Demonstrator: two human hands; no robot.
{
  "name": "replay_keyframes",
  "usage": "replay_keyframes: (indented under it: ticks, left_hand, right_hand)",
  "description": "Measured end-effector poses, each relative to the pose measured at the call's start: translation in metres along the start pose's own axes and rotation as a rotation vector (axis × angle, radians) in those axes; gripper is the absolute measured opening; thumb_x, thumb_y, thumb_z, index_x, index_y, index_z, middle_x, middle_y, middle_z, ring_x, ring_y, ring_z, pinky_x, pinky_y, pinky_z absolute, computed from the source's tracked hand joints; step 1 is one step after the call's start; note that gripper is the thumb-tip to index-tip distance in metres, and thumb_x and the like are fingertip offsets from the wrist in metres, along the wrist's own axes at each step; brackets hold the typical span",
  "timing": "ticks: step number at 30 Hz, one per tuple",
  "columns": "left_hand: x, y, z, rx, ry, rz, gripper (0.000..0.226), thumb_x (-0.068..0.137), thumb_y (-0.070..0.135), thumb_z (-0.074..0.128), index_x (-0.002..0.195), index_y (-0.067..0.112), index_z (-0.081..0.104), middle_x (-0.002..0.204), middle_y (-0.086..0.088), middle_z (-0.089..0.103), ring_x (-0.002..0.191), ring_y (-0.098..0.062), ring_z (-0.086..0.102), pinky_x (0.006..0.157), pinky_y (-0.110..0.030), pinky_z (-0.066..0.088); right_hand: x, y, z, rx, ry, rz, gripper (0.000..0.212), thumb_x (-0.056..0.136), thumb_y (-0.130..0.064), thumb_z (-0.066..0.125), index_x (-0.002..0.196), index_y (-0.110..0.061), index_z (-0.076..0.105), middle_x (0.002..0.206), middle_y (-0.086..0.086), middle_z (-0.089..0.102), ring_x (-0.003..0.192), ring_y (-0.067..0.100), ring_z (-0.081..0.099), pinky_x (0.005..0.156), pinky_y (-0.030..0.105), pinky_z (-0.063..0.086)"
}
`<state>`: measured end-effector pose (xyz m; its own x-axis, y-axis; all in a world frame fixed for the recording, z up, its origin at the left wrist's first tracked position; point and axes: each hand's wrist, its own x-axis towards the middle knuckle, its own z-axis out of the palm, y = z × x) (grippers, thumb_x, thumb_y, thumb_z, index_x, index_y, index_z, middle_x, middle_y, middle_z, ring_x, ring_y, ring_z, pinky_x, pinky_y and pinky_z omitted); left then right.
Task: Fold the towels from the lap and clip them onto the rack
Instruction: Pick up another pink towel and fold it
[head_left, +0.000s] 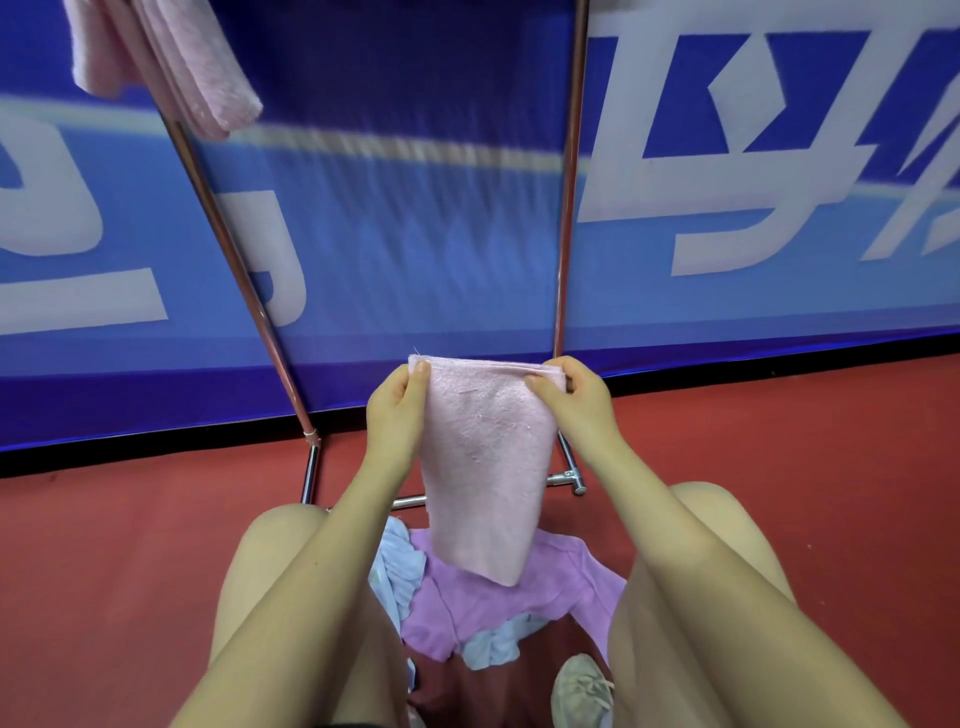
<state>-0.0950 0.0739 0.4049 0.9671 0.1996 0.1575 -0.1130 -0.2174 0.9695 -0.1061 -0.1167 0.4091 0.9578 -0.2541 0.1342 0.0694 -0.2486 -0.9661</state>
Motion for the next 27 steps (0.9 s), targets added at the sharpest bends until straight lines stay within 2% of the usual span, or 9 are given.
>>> replay_keyframes:
  ticks: [2,5,8,13,16,20,23,25,27]
  left_hand:
    - [-0.001,0.001,0.001,0.010,-0.003,-0.034,0.042,0.099,0.036,0.045,0.067,0.010,0.037,0.071,-0.003,0.031,0.064,-0.010,0.027,0.053,-0.024,0.023]
    - [-0.004,-0.001,0.005,0.028,0.005,-0.079,0.043,0.098,0.038,0.045,0.065,0.014,0.031,0.069,-0.004,0.029,0.065,-0.013,0.025,0.057,-0.031,0.021]
    - [-0.010,-0.003,0.013,-0.001,0.050,-0.135,0.046,0.098,0.036,0.044,0.060,0.022,0.022,0.061,0.004,0.024,0.061,-0.013,0.021,0.056,-0.032,0.018]
    - [-0.019,-0.001,0.028,-0.118,0.100,-0.273,0.048,0.096,0.033,0.047,0.055,0.022,0.023,0.057,0.005,0.022,0.056,-0.013,0.020,0.055,-0.031,0.019]
    - [-0.021,0.002,0.036,-0.161,0.086,-0.289,0.042,0.095,0.029,0.050,0.058,0.017,0.034,0.059,0.001,0.032,0.058,-0.014,0.027,0.055,-0.030,0.025]
    - [-0.022,0.006,0.046,-0.244,0.061,-0.314,0.034,0.096,0.024,0.051,0.066,0.009,0.052,0.062,0.002,0.049,0.052,-0.007,0.041,0.048,-0.019,0.036]
    - [-0.015,0.009,0.047,-0.316,0.101,-0.354,0.031,0.095,0.023,0.052,0.068,0.009,0.058,0.066,0.003,0.056,0.056,-0.006,0.050,0.055,-0.019,0.042]
    - [-0.008,0.009,0.045,-0.331,0.133,-0.396,0.030,0.094,0.024,0.051,0.066,0.012,0.050,0.066,0.001,0.049,0.058,-0.012,0.042,0.055,-0.024,0.037]
    - [-0.005,0.010,0.043,-0.342,0.133,-0.422,0.030,0.095,0.026,0.051,0.067,0.014,0.048,0.066,0.002,0.048,0.059,-0.013,0.041,0.055,-0.026,0.036]
  right_hand:
    - [0.000,0.002,0.002,-0.004,0.012,0.032,0.008,0.082,-0.017,0.066,0.078,-0.014,0.059,0.075,-0.003,0.060,0.068,0.009,0.051,0.061,0.017,0.041]
    - [0.000,0.006,0.006,0.014,0.022,0.109,0.019,0.083,-0.022,0.065,0.083,-0.004,0.058,0.077,0.003,0.057,0.069,0.012,0.048,0.066,0.028,0.040]
    - [-0.003,0.008,0.014,0.084,-0.004,0.252,0.017,0.083,-0.022,0.062,0.075,-0.010,0.053,0.076,0.005,0.051,0.069,0.016,0.045,0.063,0.030,0.037]
    - [-0.006,0.007,0.031,0.337,0.018,0.412,0.008,0.079,-0.016,0.057,0.082,-0.011,0.051,0.072,0.008,0.044,0.071,0.021,0.042,0.055,0.028,0.036]
    - [-0.007,0.001,0.040,0.366,0.020,0.400,0.013,0.086,-0.012,0.055,0.074,-0.011,0.051,0.069,0.004,0.051,0.066,0.019,0.049,0.061,0.032,0.043]
    - [-0.007,-0.005,0.052,0.345,-0.009,0.349,0.018,0.090,-0.017,0.054,0.073,-0.011,0.052,0.066,0.001,0.056,0.058,0.014,0.055,0.070,0.035,0.047]
    - [-0.002,-0.012,0.054,0.376,-0.007,0.335,0.026,0.093,-0.023,0.050,0.073,-0.009,0.058,0.061,0.003,0.060,0.051,0.013,0.057,0.059,0.025,0.049]
    - [0.001,-0.017,0.054,0.410,-0.037,0.311,0.023,0.092,-0.013,0.048,0.074,-0.010,0.061,0.063,0.008,0.060,0.050,0.015,0.057,0.051,0.021,0.047]
    - [0.002,-0.014,0.053,0.245,-0.086,0.184,0.019,0.090,-0.008,0.050,0.077,-0.017,0.062,0.065,0.005,0.060,0.054,0.013,0.056,0.054,0.020,0.045]
